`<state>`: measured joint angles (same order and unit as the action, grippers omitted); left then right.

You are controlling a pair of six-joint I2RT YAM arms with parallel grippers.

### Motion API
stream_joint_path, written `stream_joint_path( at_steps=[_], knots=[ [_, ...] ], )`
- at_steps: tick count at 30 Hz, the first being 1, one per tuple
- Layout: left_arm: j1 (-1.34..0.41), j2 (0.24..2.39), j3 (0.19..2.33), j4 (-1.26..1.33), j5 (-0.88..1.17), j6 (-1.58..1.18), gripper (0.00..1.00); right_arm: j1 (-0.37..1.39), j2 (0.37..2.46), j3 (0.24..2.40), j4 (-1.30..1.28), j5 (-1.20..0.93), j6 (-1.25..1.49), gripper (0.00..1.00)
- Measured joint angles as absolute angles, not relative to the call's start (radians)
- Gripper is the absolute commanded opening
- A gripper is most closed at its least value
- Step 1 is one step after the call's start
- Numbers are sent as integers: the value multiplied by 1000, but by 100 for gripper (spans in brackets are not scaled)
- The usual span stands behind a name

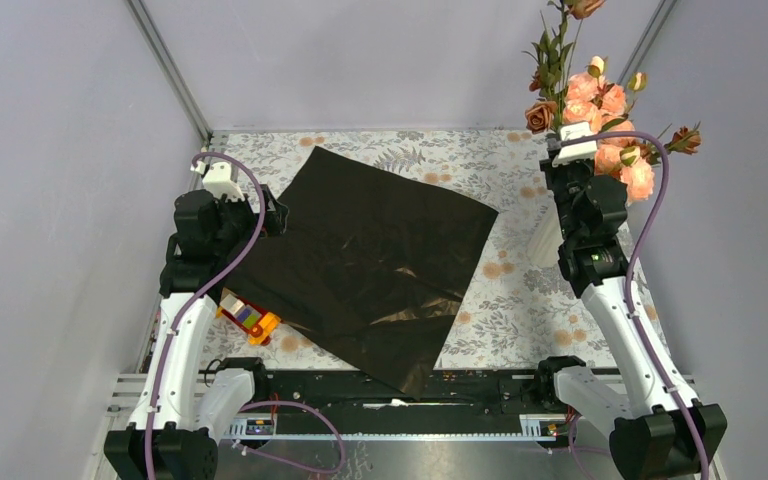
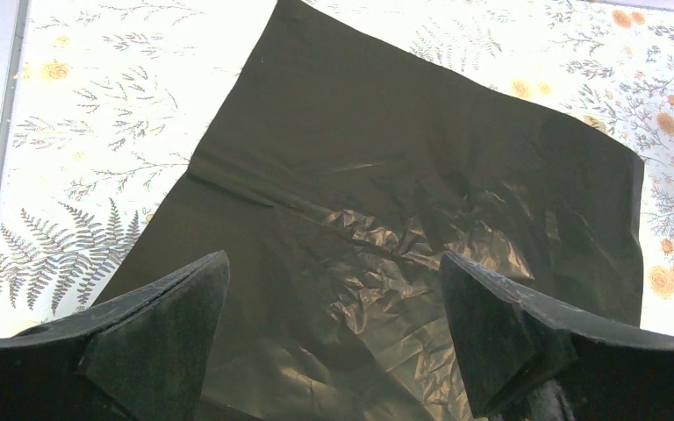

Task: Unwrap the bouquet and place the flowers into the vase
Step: Insert the fake flower into the vase.

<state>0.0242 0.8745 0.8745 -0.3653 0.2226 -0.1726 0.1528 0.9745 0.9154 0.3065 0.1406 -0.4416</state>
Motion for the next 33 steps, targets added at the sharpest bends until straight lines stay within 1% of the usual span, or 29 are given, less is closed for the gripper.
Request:
stream_joint_path(
  at_steps=[3,5,11,14,20,23,27,30,31,33],
  knots=[
    [24,875,875,-365,222,-173,99,150,965,880,325,149,-427,0],
    [24,875,875,-365,222,-172,99,149,961,857,328,162,-417,3],
    [24,875,875,-365,223,-172,99,147,947,810,328,176,-391,24],
    [25,875,875,-365,223,-172,99,147,932,806,326,175,-373,31],
    [25,875,875,-365,223,-172,99,147,865,804,325,171,-332,39],
    [25,874,874,-365,223,-172,99,147,842,804,324,167,-319,41],
    [25,874,874,-365,223,-172,99,147,844,804,321,163,-302,41],
    [24,872,873,-365,224,-173,99,147,851,807,320,162,-293,36],
    [25,872,873,-365,224,-173,99,147,857,813,318,162,-289,31],
    [24,872,873,-365,224,-173,99,147,871,828,312,164,-281,17]
  ],
)
